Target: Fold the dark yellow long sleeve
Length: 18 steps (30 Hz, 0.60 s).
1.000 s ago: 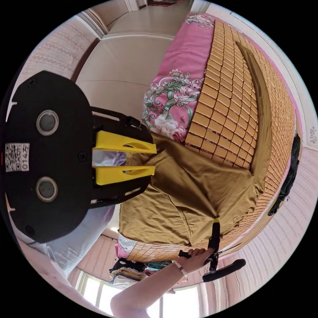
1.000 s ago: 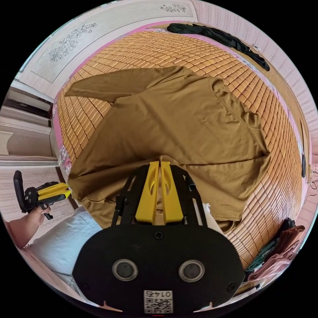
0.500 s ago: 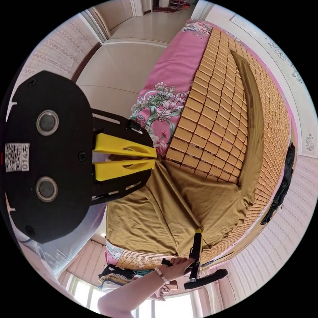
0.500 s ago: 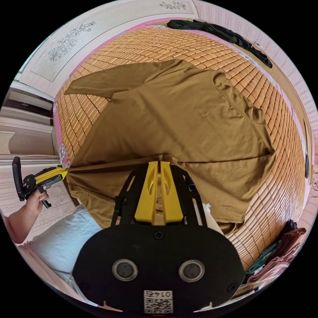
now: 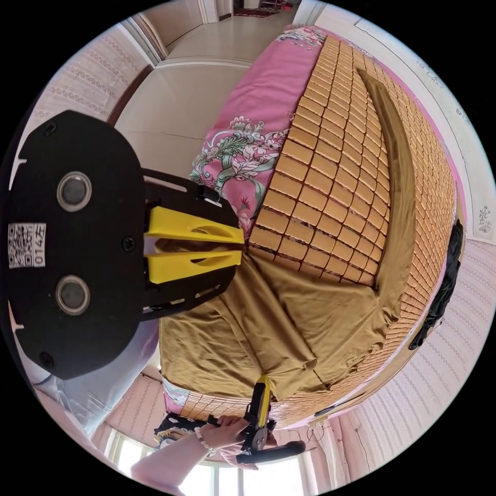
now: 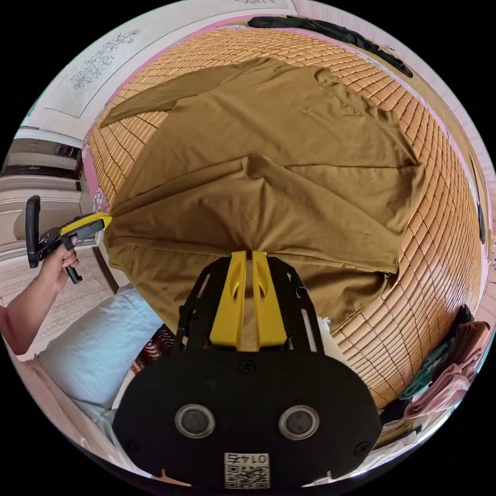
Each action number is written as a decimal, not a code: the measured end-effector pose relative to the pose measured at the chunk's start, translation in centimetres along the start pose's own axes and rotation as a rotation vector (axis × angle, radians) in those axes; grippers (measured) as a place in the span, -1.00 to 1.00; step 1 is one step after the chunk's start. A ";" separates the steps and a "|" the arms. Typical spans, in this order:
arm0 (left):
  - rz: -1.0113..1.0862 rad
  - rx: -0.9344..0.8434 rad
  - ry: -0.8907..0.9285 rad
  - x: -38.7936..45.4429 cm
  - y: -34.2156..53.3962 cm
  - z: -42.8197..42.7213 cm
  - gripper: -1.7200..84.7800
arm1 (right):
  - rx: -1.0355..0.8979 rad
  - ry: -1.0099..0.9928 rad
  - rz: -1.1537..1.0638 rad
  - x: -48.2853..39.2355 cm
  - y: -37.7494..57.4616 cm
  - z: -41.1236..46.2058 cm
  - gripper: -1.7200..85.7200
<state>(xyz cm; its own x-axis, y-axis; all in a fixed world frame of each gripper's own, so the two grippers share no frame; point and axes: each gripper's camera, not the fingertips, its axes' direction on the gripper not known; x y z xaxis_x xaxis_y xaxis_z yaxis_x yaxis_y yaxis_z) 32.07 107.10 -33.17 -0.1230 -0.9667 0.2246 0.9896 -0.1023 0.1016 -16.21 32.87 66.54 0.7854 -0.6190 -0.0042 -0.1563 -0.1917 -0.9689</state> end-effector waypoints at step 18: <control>0.030 -0.033 -0.036 -0.5 0.8 -3.2 -0.98 | 0.228 0.043 0.359 9.4 -4.3 -2.4 -0.96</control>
<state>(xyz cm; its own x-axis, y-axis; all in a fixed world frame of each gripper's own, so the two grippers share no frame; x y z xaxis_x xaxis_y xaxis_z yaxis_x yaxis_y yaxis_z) 33.17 106.77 -36.36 -0.0955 -0.9603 0.2623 0.9947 -0.0819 0.0620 -9.60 26.03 71.24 0.6789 -0.6475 -0.3461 -0.2754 0.2124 -0.9376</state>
